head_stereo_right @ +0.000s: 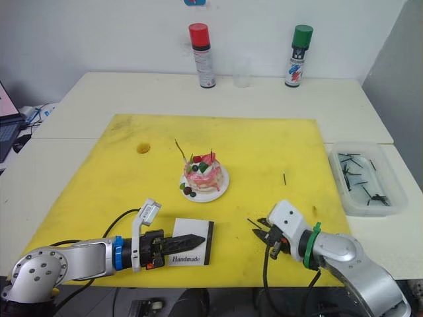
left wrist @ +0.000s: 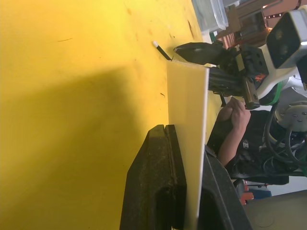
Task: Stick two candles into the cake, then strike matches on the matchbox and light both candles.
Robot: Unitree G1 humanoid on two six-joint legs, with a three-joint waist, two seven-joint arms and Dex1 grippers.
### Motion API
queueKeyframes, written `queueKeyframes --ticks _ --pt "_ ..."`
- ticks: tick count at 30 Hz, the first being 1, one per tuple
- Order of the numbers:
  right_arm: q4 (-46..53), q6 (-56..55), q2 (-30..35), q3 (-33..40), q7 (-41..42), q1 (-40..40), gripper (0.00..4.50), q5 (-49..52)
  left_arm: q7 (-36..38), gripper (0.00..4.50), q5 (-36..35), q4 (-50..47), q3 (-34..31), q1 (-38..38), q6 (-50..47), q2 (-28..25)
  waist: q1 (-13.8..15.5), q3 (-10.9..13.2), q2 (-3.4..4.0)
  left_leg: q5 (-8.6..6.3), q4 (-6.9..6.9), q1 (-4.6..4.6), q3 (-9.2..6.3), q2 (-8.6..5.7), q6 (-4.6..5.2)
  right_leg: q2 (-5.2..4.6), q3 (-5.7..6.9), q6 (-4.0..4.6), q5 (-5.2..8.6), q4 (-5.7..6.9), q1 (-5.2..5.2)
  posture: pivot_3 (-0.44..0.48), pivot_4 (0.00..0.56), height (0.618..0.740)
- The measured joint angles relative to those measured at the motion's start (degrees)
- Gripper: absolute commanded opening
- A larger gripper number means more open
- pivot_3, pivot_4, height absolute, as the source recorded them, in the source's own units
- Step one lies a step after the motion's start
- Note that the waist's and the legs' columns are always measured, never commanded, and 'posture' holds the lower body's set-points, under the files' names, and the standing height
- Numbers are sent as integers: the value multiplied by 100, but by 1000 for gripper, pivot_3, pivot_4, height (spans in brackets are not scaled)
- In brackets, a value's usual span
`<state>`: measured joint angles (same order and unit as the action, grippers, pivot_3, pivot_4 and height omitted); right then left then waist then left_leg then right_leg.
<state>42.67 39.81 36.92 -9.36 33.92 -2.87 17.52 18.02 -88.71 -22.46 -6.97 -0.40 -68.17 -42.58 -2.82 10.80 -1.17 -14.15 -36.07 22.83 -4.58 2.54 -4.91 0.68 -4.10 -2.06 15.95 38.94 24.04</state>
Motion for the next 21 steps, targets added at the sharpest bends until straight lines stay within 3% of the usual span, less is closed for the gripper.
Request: queueKeyframes --ticks 7,21 --pt "-794 -1012 -499 -237 -45 -61 1318 -334 11 0 0 11 3 -55 -1 -1 -2 -1 -1 0 -1 -2 0 1 0 1 -1 0 -1 5 -1 0 150 740" --pt "-1043 -1264 -860 -416 -200 -235 1318 -573 4 0 -4 16 4 -97 -11 -1 -1 -2 -2 0 -2 -12 -1 2 0 2 -1 1 -1 8 -10 0 150 740"
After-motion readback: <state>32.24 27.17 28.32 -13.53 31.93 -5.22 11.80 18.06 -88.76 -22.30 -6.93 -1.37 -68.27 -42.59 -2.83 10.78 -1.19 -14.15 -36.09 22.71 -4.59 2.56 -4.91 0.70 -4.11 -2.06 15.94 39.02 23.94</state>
